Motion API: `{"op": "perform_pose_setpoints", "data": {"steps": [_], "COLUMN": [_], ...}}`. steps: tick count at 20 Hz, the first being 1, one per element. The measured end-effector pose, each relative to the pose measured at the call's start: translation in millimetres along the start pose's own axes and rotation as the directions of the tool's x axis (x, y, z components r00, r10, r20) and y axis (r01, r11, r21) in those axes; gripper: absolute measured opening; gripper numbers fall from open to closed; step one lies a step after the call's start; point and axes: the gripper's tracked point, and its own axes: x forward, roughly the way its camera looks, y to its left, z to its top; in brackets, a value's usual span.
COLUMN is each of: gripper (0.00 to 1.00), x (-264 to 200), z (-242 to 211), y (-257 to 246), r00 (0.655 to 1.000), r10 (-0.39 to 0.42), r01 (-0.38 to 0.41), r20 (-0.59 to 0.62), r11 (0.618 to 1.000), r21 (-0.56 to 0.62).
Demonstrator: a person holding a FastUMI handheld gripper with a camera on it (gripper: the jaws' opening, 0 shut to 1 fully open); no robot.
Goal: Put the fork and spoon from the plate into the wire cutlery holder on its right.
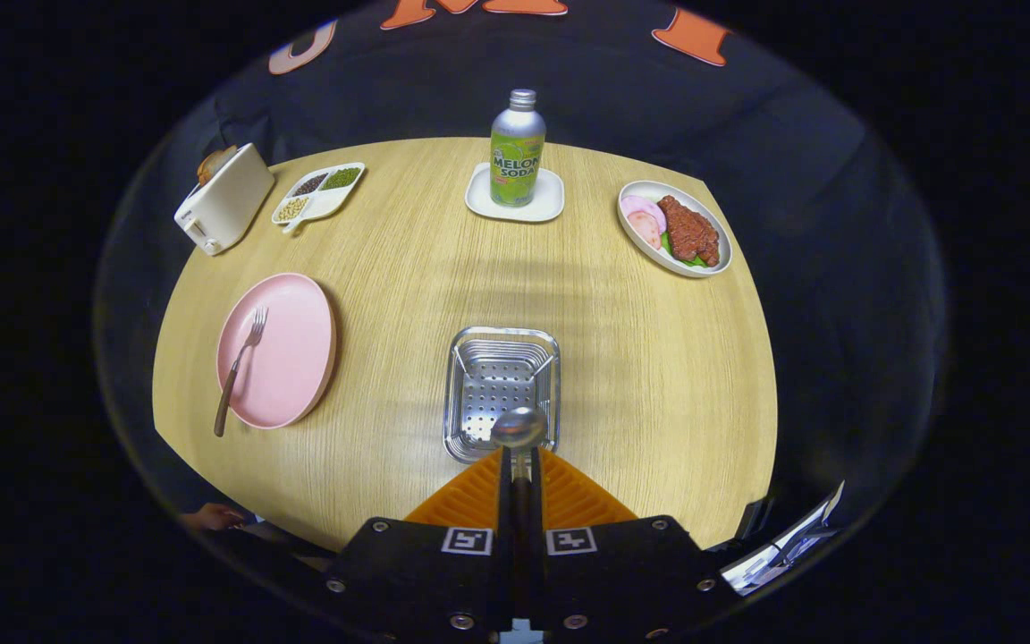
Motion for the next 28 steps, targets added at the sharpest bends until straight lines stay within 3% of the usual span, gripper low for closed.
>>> {"op": "perform_pose_setpoints", "data": {"steps": [8, 12, 15, 19, 28], "gripper": [0.08, 0.08, 0.08, 0.08, 0.14], "x": [-5, -28, -53, -92, -203], "z": [32, 70, 100, 129, 196], "y": [0, 6, 12, 27, 43], "r00": [0.992, 0.959, 0.906, 0.843, 0.572], "r10": [-0.011, -0.022, -0.042, -0.015, -0.107], "r01": [0.003, -0.002, -0.005, -0.063, -0.026], "r20": [0.122, 0.283, 0.42, 0.537, 0.813], "r11": [0.998, 0.996, 0.994, 0.99, 0.989], "r21": [0.062, 0.085, 0.109, 0.126, 0.148]}}
